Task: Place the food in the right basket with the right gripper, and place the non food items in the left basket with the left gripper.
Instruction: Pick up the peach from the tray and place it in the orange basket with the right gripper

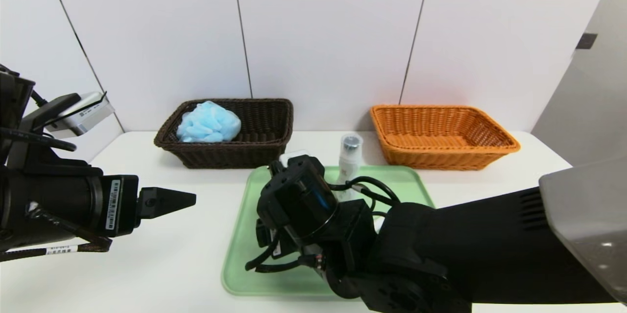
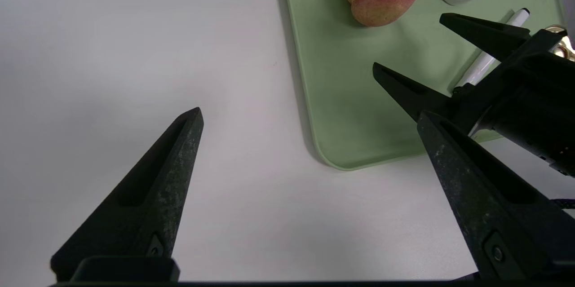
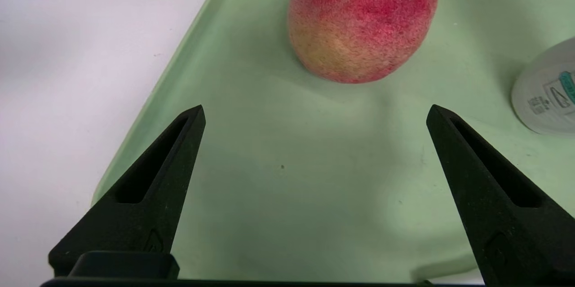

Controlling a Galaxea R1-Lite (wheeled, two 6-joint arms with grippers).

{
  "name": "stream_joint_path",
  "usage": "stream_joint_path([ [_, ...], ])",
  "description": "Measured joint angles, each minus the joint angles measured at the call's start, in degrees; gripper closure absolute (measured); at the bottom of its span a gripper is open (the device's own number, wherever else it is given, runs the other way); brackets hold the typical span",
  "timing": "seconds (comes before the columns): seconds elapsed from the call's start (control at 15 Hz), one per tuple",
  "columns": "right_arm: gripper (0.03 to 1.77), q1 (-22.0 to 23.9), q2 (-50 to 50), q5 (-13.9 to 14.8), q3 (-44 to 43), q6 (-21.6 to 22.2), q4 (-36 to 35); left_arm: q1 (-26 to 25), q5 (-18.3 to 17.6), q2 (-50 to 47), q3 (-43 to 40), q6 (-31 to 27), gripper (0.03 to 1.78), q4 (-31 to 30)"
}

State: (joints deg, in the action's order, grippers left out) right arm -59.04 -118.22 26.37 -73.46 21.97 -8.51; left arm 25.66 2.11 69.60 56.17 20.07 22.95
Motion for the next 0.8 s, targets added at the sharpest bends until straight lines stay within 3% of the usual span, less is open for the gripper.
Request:
stream_joint_path([
  [0.8,0.1,3.2,-4.7,1.0,-4.7,0.9,-0.7,0.0,0.0,0.7,-0.2,-0.1,0.12,0.0],
])
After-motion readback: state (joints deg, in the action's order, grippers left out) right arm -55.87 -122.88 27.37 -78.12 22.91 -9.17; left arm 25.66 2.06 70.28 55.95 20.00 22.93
